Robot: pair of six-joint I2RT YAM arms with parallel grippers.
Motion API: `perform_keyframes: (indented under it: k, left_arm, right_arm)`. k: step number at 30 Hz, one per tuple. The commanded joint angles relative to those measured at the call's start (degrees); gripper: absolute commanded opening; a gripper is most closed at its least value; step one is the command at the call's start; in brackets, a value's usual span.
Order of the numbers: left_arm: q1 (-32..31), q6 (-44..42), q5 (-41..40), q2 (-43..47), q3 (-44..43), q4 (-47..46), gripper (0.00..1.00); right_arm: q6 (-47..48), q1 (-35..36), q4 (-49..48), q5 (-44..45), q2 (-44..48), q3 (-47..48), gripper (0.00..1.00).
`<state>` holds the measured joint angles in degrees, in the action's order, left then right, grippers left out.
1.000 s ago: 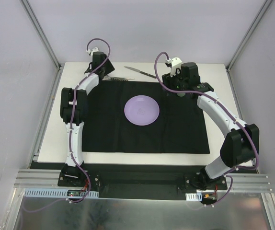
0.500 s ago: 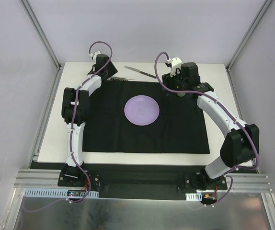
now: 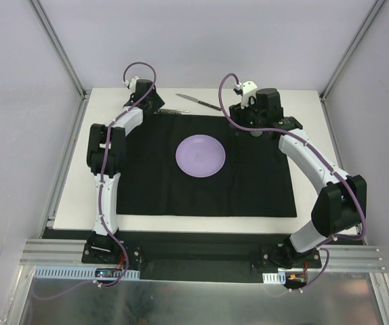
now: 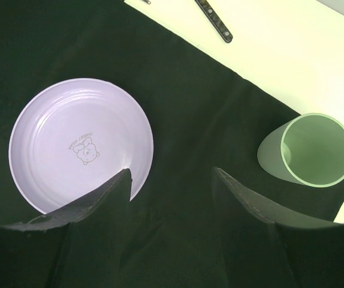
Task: Set the dinner table for one person
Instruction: Pick up the spoon from the center of the board.
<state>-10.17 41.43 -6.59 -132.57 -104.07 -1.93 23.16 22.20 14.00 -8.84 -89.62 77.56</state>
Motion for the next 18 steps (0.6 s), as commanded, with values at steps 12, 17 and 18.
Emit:
perform_keyframes:
  k: [12, 17, 18]
  left_arm:
    - [-0.5, 3.7, -4.7, -1.7, -1.4, 4.7, 0.5]
    - [-0.5, 4.2, -5.9, -2.9, -2.8, 5.4, 0.5]
    - [-0.5, 4.2, -6.1, -3.3, -3.1, 5.7, 0.5]
  right_arm:
    - [-0.3, -0.3, -0.2, -0.2, 2.2, 1.0, 0.59]
    - [0.0, -0.3, -0.2, 0.0, 2.3, 1.0, 0.59]
    - [0.0, -0.3, -0.2, 0.0, 2.3, 1.1, 0.59]
